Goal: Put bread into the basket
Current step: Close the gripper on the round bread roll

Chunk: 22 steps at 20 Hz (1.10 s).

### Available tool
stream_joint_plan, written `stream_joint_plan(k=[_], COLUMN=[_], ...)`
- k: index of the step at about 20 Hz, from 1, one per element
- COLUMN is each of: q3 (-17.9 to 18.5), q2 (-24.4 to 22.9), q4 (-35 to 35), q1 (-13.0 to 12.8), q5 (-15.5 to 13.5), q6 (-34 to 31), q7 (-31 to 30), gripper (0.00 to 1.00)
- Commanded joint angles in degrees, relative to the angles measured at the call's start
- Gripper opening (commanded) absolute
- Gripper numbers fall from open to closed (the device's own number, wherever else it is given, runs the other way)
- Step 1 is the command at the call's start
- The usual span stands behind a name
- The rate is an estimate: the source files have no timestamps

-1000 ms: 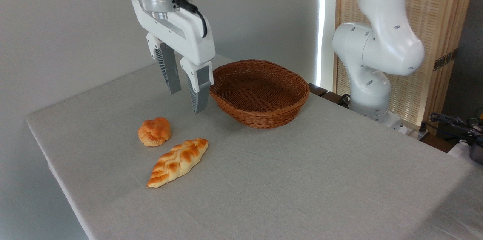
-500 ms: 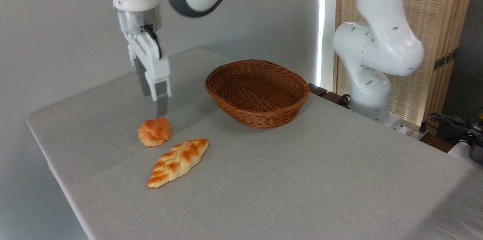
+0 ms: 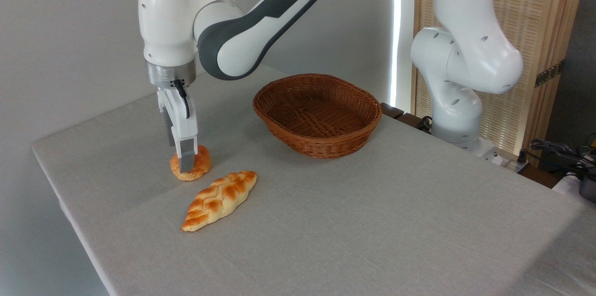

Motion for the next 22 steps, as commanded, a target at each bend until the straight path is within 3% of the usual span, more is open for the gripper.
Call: stream_joint_plan(k=[1, 3, 4, 6, 12, 14, 22], q3=[-1.0, -1.1, -1.1, -1.2, -1.2, -1.2, -1.2], q2=[0.3, 0.3, 0.3, 0.3, 0.4, 0.4, 0.3], q4=[-1.1, -1.9, -2.1, -2.1, -2.1, -2.1, -2.1], q1=[0.3, 0.3, 0.3, 0.3, 0.3, 0.3, 0.3], q5=[1.8, 3.1, 4.1, 4.6, 4.6, 4.6, 4.6], q6=[1.2, 1.2, 1.2, 1.2, 1.2, 1.2, 1.0], q7=[0.0, -0.2, -0.2, -0.2, -0.2, 0.1, -0.1], gripper=[1.0, 0.96, 0.77, 0.5, 0.35, 0.26, 0.26])
